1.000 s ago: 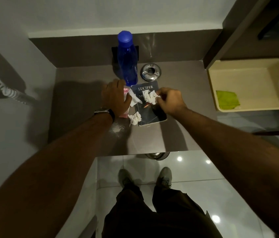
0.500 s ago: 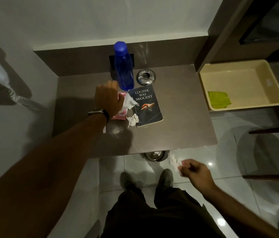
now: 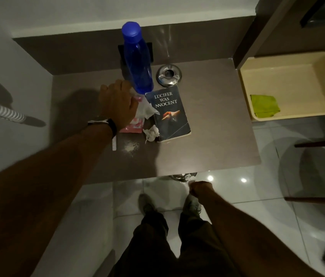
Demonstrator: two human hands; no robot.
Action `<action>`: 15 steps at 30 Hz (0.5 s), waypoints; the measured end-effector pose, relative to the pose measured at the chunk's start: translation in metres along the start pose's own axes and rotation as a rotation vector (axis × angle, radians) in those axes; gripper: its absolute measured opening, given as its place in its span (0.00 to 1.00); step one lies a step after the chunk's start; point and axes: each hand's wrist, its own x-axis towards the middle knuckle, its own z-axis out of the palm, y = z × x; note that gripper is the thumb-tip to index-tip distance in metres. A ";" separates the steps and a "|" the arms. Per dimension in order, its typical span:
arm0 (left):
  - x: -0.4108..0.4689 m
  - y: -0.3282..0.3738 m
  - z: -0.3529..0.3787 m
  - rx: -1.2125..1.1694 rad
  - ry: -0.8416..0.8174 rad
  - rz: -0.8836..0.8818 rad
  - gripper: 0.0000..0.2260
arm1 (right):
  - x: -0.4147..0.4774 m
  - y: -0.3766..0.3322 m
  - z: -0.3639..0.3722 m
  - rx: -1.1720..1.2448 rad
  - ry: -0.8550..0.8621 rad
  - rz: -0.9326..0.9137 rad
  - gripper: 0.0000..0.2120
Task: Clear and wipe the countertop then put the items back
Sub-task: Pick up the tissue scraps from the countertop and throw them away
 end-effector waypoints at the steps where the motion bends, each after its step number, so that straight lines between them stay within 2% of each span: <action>1: 0.002 -0.005 -0.004 0.012 -0.010 -0.006 0.19 | 0.004 -0.005 0.003 0.061 -0.009 0.026 0.15; 6: 0.004 -0.021 -0.023 0.019 -0.021 -0.042 0.15 | 0.025 -0.018 0.002 -0.002 -0.042 -0.013 0.11; 11: 0.006 -0.028 -0.038 -0.024 -0.003 -0.065 0.16 | 0.028 -0.022 -0.013 -0.095 -0.060 -0.212 0.17; 13: 0.006 -0.029 -0.039 -0.032 0.030 -0.063 0.15 | 0.018 -0.012 -0.012 -0.181 -0.047 -0.265 0.13; 15: 0.006 -0.028 -0.038 -0.051 0.064 -0.062 0.14 | 0.007 0.002 -0.012 -0.151 -0.054 -0.284 0.06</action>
